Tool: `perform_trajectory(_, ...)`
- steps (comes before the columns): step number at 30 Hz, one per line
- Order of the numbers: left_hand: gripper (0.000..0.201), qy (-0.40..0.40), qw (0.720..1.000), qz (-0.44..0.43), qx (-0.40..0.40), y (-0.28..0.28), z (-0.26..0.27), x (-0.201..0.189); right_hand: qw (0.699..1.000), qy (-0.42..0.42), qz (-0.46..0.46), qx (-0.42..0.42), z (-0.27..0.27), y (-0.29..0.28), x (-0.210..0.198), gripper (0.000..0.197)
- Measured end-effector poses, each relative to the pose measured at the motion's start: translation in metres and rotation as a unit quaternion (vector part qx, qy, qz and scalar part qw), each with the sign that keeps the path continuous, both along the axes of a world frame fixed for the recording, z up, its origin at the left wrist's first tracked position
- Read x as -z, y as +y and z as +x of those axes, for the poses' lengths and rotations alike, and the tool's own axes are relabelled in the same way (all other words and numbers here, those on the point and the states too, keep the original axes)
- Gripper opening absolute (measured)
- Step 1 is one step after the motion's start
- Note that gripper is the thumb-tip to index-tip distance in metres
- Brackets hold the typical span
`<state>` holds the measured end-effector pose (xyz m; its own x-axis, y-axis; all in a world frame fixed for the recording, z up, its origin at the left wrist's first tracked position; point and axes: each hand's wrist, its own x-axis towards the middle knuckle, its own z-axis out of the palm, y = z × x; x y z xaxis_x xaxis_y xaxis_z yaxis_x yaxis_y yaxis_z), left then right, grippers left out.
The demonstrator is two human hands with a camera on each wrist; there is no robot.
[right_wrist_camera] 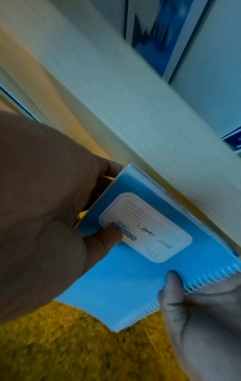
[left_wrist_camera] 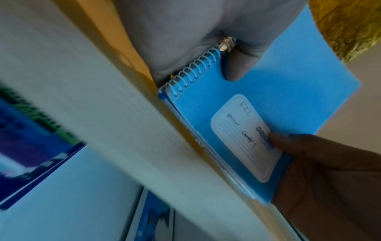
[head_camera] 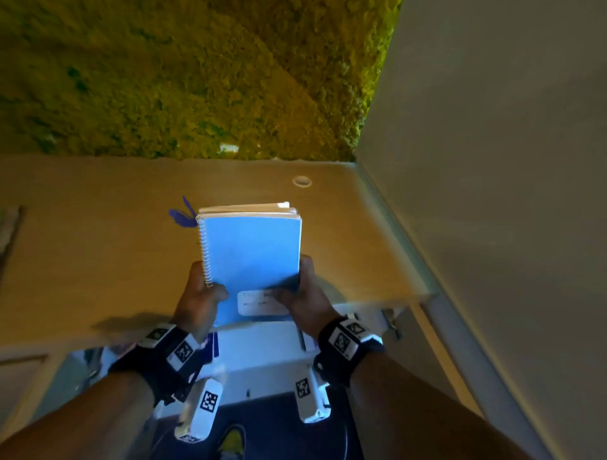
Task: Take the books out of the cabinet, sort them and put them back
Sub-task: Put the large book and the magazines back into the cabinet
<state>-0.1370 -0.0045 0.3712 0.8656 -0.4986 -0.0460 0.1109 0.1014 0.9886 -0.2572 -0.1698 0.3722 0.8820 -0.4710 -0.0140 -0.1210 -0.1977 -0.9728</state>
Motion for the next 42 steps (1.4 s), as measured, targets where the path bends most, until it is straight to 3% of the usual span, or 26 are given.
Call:
perform_trajectory(3, 0.045, 0.015, 0.999, 0.037, 0.016, 0.019, -0.053, 0.028, 1.0, -0.012, 0.01, -0.027, -0.064, 0.016, 0.002, 0.084)
perform_trajectory(11, 0.053, 0.069, 0.964, 0.213, 0.143, 0.019, -0.163, 0.103, 0.982, 0.123, 0.12, 0.073, -0.184, 0.022, 0.104, 0.056)
perform_trajectory(14, 0.055, 0.1, 0.951, 0.247, 0.157, 0.01, -0.172, 0.137, 0.968, 0.167, 0.157, 0.1, -0.194, 0.024, 0.151, 0.065)
perform_trajectory(16, 0.055, 0.101, 0.948, 0.259, 0.156, 0.001, -0.164, 0.165, 0.965, 0.177, 0.159, 0.106, -0.186, 0.018, 0.187, 0.073)
perform_trajectory(19, 0.054, 0.072, 0.945, 0.273, 0.165, -0.016, -0.138, 0.208, 0.964, 0.158, 0.196, 0.088, -0.158, -0.001, 0.223, 0.031)
perform_trajectory(20, 0.05, 0.059, 0.949, 0.265, 0.164, -0.023, -0.127, 0.222, 0.966, 0.147, 0.197, 0.082, -0.143, -0.01, 0.235, 0.028)
perform_trajectory(22, 0.05, 0.019, 0.958, 0.233, 0.166, -0.04, -0.095, 0.257, 0.973, 0.118, 0.179, 0.08, -0.105, -0.029, 0.262, 0.026)
perform_trajectory(25, 0.066, -0.057, 0.964, 0.197, 0.168, -0.067, -0.04, 0.305, 0.984, 0.067, 0.141, 0.09, -0.044, -0.064, 0.311, 0.036)
perform_trajectory(26, 0.069, -0.064, 0.969, 0.177, 0.16, -0.077, -0.022, 0.32, 0.984, 0.053, 0.141, 0.09, -0.024, -0.077, 0.326, 0.028)
perform_trajectory(28, 0.068, -0.002, 0.986, 0.119, 0.116, -0.096, 0.008, 0.339, 0.987, 0.04, 0.136, 0.082, 0.01, -0.099, 0.342, 0.019)
perform_trajectory(30, 0.048, 0.101, 0.989, 0.068, 0.086, -0.112, 0.025, 0.35, 0.988, 0.017, 0.132, 0.084, 0.038, -0.113, 0.352, 0.019)
perform_trajectory(32, 0.031, 0.147, 0.981, 0.076, 0.101, -0.124, 0.04, 0.369, 0.986, -0.001, 0.131, 0.107, 0.059, -0.126, 0.365, 0.021)
perform_trajectory(36, 0.032, 0.155, 0.978, 0.062, 0.125, -0.147, 0.06, 0.393, 0.987, 0.017, 0.099, 0.125, 0.083, -0.153, 0.384, 0.054)
perform_trajectory(39, 0.035, 0.161, 0.978, 0.039, 0.126, -0.171, 0.063, 0.396, 0.99, 0.02, 0.07, 0.12, 0.079, -0.173, 0.378, 0.034)
perform_trajectory(42, 0.037, 0.174, 0.976, 0.017, 0.131, -0.203, 0.063, 0.391, 0.992, 0.02, 0.021, 0.125, 0.075, -0.203, 0.367, 0.033)
